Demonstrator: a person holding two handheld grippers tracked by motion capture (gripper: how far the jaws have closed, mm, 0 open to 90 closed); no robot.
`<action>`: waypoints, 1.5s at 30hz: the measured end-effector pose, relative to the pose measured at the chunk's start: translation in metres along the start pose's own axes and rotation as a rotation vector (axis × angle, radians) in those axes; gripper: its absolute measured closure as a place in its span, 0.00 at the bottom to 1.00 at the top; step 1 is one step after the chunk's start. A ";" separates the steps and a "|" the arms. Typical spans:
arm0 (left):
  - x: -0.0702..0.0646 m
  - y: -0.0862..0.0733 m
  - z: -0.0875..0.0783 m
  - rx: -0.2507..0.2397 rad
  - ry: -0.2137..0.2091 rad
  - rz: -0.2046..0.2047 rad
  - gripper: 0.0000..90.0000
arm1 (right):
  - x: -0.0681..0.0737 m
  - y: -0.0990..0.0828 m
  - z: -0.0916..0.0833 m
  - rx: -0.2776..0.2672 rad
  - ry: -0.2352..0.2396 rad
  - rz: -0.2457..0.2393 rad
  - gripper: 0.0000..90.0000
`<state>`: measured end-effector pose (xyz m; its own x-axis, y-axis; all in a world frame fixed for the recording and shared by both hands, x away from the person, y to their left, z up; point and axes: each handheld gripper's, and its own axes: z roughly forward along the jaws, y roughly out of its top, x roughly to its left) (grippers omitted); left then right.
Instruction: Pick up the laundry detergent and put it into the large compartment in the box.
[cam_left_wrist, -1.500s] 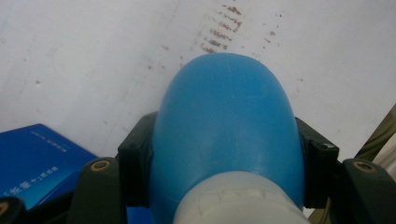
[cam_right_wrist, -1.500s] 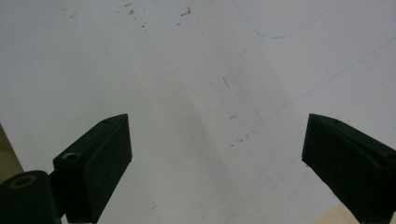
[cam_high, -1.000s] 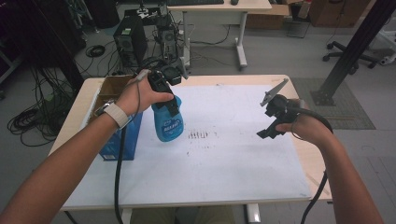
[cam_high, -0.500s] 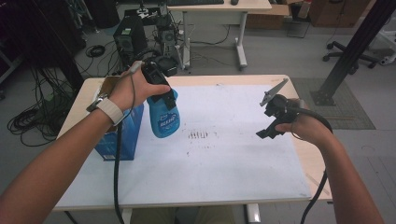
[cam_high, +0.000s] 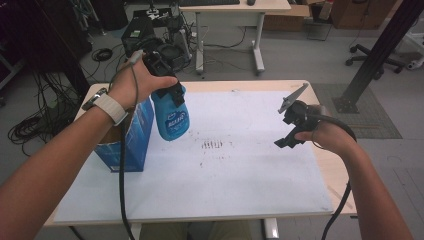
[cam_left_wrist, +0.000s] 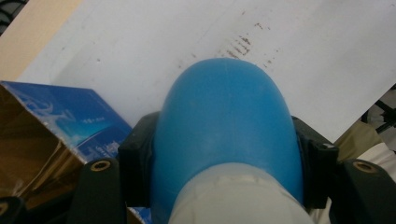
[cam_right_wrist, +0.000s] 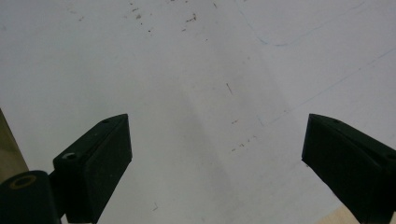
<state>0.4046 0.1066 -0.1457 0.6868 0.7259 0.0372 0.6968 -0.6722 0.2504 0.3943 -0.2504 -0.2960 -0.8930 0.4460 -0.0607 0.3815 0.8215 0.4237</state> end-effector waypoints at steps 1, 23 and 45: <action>0.001 0.000 -0.003 -0.001 0.002 -0.006 0.41 | 0.000 0.001 -0.001 0.000 0.000 -0.001 0.09; 0.024 -0.008 -0.049 -0.008 0.032 -0.181 0.41 | 0.002 0.008 -0.005 -0.017 -0.006 -0.025 0.09; 0.053 -0.021 -0.071 -0.021 0.082 -0.348 0.41 | 0.002 0.019 0.000 -0.014 0.005 -0.048 0.10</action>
<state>0.4114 0.1696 -0.0805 0.3897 0.9206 0.0237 0.8810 -0.3802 0.2817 0.4001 -0.2341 -0.2886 -0.9114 0.4044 -0.0763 0.3350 0.8367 0.4333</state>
